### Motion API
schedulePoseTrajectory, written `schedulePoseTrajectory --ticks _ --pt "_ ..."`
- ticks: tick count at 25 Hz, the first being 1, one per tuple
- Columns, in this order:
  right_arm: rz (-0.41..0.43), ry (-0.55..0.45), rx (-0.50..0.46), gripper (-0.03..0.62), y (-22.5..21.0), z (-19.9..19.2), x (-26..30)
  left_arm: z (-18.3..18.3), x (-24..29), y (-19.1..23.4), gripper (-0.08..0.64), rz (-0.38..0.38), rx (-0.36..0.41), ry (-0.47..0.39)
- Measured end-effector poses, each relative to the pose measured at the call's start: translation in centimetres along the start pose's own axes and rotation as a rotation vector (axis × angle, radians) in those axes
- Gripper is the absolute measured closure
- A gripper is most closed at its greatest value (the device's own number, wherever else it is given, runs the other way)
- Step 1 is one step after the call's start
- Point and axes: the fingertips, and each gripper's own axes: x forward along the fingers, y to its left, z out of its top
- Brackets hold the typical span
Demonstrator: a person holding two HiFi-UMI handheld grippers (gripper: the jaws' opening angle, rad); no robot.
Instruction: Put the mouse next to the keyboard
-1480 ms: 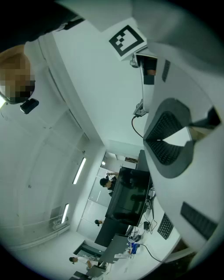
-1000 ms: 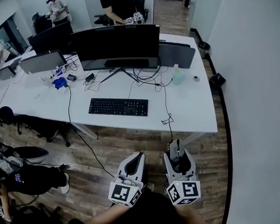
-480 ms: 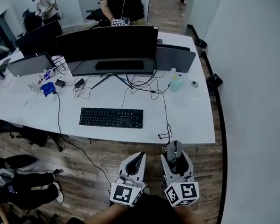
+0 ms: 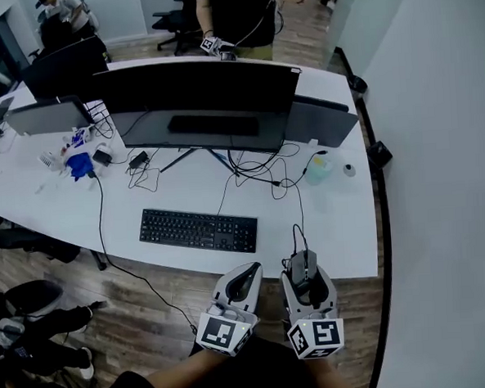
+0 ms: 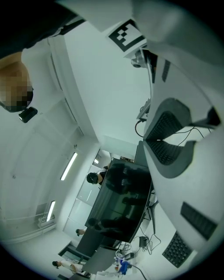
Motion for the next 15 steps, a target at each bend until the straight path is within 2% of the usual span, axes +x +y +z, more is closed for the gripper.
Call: schedulePoseTrajectory --ticks 6,12,15 --pt "-0.053 0.056 -0.014 0.279 -0.5 -0.8 4.6 0.7 2.6 4.2 0.548 -0.019 0.012 0.012" --pt "-0.092 0.146 0.043 0.279 -1.5 -3.5 8.1 1.1 4.8 7.4 0.548 -0.01 0.003 0.014" --pt "-0.097 0.197 0.077 0.279 -2.0 -5.5 9.8 0.2 5.1 8.3 0.548 -0.012 -0.008 0.032"
